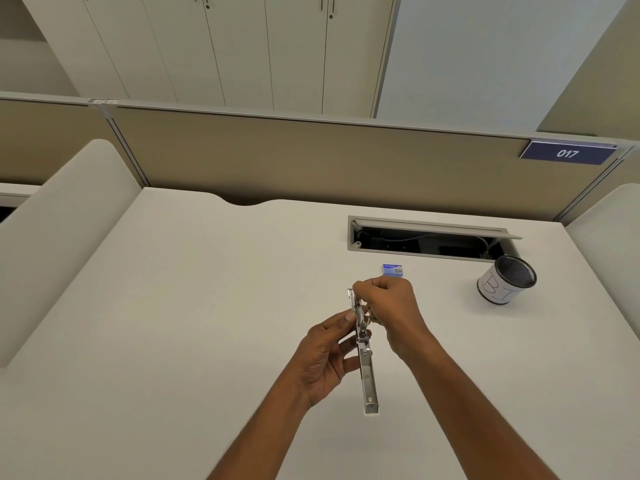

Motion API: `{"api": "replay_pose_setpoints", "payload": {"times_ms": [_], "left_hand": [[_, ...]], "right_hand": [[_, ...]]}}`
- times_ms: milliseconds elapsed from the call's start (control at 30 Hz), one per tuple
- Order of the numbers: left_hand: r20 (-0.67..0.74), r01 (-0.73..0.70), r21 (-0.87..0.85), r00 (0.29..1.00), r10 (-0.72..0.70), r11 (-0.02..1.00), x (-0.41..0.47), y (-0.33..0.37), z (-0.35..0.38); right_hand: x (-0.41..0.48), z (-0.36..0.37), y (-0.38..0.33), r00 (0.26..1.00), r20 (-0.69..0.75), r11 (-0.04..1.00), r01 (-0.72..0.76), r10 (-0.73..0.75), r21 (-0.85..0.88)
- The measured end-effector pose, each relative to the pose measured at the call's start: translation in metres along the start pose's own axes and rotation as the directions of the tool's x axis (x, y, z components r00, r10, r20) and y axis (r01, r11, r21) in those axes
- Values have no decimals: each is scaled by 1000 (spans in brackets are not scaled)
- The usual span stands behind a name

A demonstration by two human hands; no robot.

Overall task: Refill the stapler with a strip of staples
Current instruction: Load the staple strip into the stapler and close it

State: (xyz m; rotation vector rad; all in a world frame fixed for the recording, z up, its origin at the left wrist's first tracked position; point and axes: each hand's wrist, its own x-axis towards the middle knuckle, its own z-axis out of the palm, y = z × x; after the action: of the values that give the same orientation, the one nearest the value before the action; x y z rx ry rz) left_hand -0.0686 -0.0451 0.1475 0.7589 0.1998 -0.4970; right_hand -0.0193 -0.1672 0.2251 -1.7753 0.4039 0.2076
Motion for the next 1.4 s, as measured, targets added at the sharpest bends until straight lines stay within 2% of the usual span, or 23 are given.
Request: {"api": "replay_pose_setpoints", "payload": {"times_ms": [267, 400, 500, 800, 900, 1000, 1067, 1133, 1300, 1400], "left_hand": [[1, -16, -17, 1000, 16, 1000, -1, 3, -1], [0, -23, -19, 1000, 23, 1000, -1, 3, -1], [-6, -24, -27, 1000, 24, 999, 0, 0, -2], [-15, -22, -29, 1000, 22, 999, 2, 0, -3], [-20, -15, -21, 1000, 15, 1000, 2, 0, -4], [-23, -16, -22, 1000, 16, 1000, 1, 2, -5], [-18, -17, -25, 1000, 16, 1000, 1, 3, -6], [-13, -19, -32, 1000, 19, 999, 1, 5, -6], [-5, -30, -3, 1000, 30, 1000, 1, 7, -4], [7, -23, 12, 1000, 23, 1000, 1, 7, 1]], "right_hand": [[-1, -11, 6, 992, 47, 993, 113, -114, 17], [-6, -15, 11, 975, 104, 970, 211, -199, -119], [-7, -13, 12, 971, 96, 960, 234, -221, -152], [-1, -4, 11, 990, -14, 987, 138, -140, -81], [1, -3, 10, 997, 36, 997, 76, -75, -21], [-2, -10, 7, 988, 134, 997, 77, -78, 10], [-9, -19, 4, 980, 153, 991, 129, -131, 25], [-19, -29, 3, 956, 165, 969, 248, -242, -13], [-43, -42, 12, 824, 268, 827, 546, -499, -138], [-41, -42, 18, 796, 233, 781, 599, -558, -175]]}}
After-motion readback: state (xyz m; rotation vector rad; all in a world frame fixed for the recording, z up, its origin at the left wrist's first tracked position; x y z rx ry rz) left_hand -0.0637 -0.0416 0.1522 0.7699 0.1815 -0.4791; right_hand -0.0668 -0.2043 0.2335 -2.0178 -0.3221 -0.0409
